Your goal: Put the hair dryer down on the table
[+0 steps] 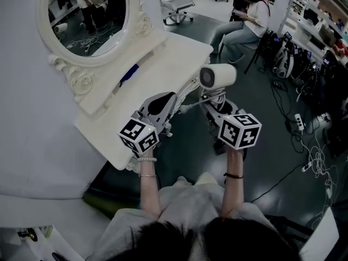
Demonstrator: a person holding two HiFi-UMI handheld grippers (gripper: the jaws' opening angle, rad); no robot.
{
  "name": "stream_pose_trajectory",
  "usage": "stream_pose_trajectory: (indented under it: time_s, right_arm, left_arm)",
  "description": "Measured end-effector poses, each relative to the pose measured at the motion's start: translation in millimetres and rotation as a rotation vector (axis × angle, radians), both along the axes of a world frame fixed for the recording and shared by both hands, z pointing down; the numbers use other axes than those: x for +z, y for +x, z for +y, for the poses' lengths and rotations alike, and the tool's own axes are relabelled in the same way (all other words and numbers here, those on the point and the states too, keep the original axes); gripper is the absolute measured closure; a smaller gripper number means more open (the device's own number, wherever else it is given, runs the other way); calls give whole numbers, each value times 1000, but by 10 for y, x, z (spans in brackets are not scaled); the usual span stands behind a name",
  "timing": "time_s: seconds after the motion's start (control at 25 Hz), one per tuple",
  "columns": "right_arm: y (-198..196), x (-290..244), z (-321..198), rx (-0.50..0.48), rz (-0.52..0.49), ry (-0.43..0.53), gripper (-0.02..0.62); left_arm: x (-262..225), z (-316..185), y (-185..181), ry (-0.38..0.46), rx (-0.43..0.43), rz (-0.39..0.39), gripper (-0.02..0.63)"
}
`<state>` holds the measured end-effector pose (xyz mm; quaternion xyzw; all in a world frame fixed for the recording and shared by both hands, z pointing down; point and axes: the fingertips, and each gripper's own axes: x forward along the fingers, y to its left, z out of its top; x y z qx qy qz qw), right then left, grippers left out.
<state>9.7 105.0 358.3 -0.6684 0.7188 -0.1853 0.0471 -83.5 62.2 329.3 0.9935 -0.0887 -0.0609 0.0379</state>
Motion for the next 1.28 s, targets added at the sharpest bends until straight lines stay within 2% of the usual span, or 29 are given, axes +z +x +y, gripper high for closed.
stream_pose_trajectory:
  time_s: [0.44,0.8,1.04,1.28]
  right_arm:
    - [322,169,-759,-87,-28,-29,413]
    - [758,17,-1578,-159,-8,-27,413]
    - [1074,69,-1976,-186,-4,-51,413]
    - [1307,175,-2296,-241,-3,-88,413]
  left_arm:
    - [175,-652,206,-23,-95,-32,601]
    - [81,-1305,653,-21,-143,-26,601]
    - [157,-1662,936,-44,-172,-29,601]
    - [206,-1982,1124,-67,-235,-20,601]
